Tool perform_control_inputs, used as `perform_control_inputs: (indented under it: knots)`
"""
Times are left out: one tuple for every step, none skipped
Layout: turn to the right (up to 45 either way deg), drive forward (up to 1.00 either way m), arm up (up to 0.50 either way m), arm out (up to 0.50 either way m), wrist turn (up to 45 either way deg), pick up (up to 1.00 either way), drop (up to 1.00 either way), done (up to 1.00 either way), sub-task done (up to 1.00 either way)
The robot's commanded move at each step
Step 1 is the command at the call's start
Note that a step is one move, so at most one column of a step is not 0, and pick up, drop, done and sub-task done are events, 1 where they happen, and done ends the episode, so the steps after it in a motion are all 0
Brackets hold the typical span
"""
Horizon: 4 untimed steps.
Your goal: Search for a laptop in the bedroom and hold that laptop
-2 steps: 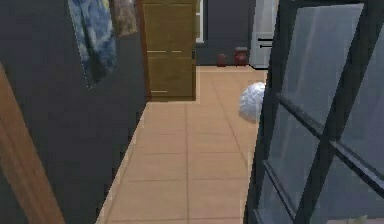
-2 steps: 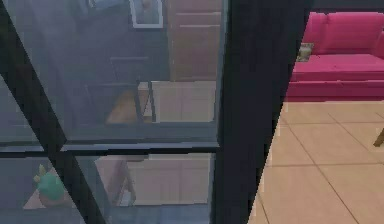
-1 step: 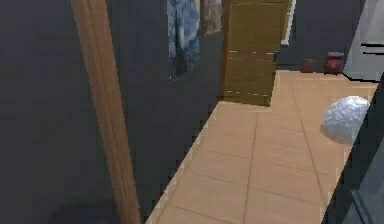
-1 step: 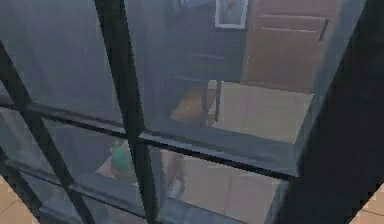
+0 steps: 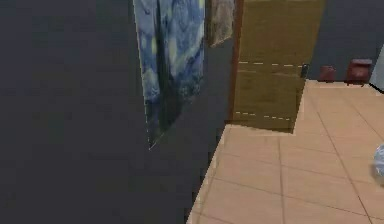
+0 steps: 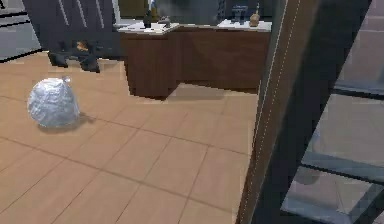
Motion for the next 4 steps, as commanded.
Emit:
perform_control_inputs:
  knots:
    - [36.0, 0.0, 0.0, 0.0, 0.0, 0.0, 0.0, 0.0, 0.0]
    - [0.0, 1.0, 0.0, 0.0, 0.0, 0.0, 0.0, 0.0, 0.0]
    - [3.0, 0.0, 0.0, 0.0, 0.0, 0.0, 0.0, 0.0, 0.0]
    - [0.0, 1.0, 0.0, 0.0, 0.0, 0.0, 0.0, 0.0, 0.0]
